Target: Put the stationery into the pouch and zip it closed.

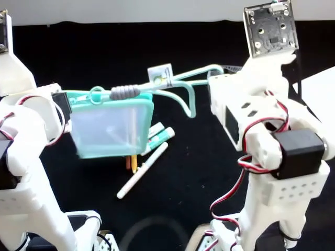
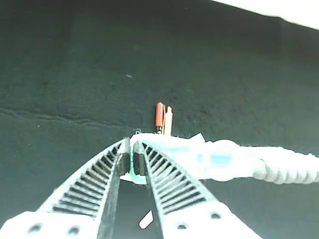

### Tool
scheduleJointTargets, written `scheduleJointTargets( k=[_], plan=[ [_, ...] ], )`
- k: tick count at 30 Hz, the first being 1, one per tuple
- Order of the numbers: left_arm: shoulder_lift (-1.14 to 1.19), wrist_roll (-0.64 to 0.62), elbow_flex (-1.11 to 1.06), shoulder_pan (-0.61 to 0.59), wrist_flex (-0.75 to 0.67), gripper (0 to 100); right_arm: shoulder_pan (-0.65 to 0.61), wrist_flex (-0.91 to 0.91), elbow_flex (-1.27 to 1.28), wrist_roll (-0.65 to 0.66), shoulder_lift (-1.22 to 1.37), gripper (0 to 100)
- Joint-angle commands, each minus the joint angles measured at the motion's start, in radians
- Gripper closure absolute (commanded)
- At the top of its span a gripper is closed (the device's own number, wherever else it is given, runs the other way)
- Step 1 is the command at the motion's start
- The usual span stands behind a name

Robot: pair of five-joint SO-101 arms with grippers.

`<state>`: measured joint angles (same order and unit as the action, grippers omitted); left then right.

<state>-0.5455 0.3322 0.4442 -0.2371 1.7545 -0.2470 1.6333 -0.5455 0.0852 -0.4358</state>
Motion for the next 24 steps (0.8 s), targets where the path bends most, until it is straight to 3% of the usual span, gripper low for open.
scheduleJointTargets(
  k=[1,19,24],
  plan=[
    [-0.019,0.0,0.004,-0.053,0.005,99,0.038,-0.024,0.021,-0.008,-0.01,99.2],
    [-0.019,0.029,0.002,-0.101,0.005,99,0.091,-0.081,0.14,-0.008,-0.01,99.2],
    [-0.019,0.029,0.002,-0.101,0.005,99,0.166,-0.136,0.209,-0.008,-0.01,99.2]
  ],
)
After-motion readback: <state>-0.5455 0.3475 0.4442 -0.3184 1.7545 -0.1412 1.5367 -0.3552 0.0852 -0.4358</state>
